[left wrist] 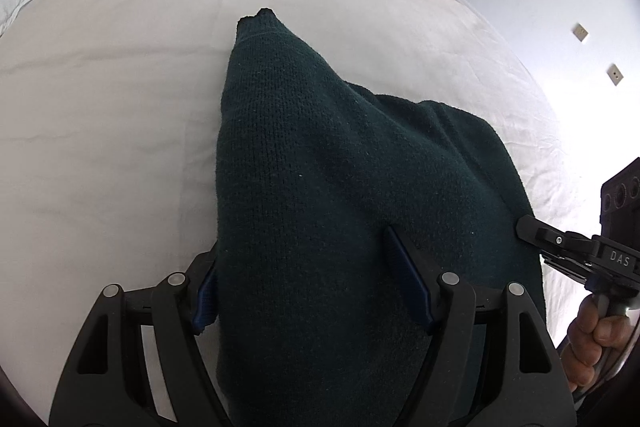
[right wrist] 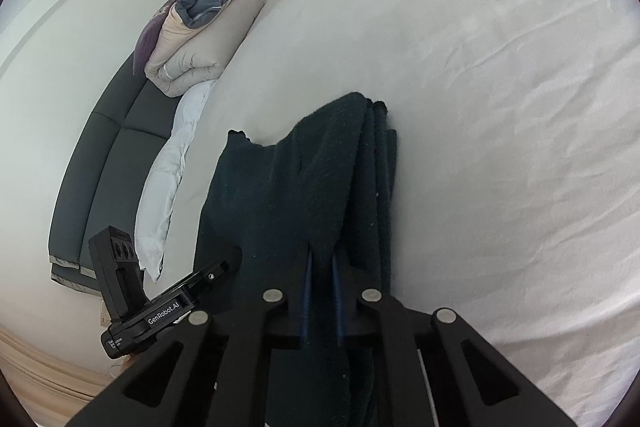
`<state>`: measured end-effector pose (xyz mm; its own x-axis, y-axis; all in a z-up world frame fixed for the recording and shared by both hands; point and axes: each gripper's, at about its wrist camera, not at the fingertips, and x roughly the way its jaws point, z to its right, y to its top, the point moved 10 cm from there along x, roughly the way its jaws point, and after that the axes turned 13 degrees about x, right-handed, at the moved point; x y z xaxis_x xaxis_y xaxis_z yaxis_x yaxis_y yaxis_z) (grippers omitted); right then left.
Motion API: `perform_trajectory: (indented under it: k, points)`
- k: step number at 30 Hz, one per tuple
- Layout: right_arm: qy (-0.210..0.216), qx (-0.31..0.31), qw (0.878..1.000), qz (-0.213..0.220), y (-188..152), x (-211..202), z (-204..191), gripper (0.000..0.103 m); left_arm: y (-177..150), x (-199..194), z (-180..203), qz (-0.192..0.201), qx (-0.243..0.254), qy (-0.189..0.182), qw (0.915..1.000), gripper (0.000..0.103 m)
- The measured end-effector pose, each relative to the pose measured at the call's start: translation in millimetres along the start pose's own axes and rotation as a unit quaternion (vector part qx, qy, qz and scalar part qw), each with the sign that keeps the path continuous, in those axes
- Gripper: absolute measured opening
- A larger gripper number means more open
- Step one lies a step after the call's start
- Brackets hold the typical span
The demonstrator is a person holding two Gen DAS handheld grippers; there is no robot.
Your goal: Fold small clothes
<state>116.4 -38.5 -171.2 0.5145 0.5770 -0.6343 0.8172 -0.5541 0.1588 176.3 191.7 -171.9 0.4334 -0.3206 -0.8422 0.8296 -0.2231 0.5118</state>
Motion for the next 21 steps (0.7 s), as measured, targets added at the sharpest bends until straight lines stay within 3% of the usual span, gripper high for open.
perform_trajectory:
  k: [4,9,12,14,16,17,18,21]
  points:
    - [0.028,0.057,0.998,-0.001,2,8,33,0.007,-1,7,5,0.004,0.000,-0.007,1.0000,0.076]
    - [0.020,0.041,0.999,0.012,0,1,22,0.008,3,5,-1,0.004,-0.025,-0.028,0.9993,0.076]
    - [0.005,0.026,1.000,0.009,2,5,22,0.008,19,-11,1,0.026,-0.010,-0.016,0.9995,0.076]
    - [0.016,0.037,0.999,0.002,3,8,29,0.007,32,-12,-2,0.033,-0.002,-0.007,0.9994,0.076]
    - [0.022,0.033,0.999,0.002,1,8,29,0.006,41,-1,-8,0.026,0.008,0.005,0.9996,0.076]
    - [0.020,0.031,0.999,0.002,1,8,29,0.006,39,16,-10,0.002,0.020,0.006,0.9998,0.077]
    - [0.016,0.029,0.999,0.002,1,8,28,0.007,37,28,-11,-0.013,0.020,-0.002,0.9997,0.081]
    - [0.011,0.030,0.999,-0.004,-1,4,23,0.009,32,38,-19,-0.002,-0.020,-0.045,0.9988,0.086]
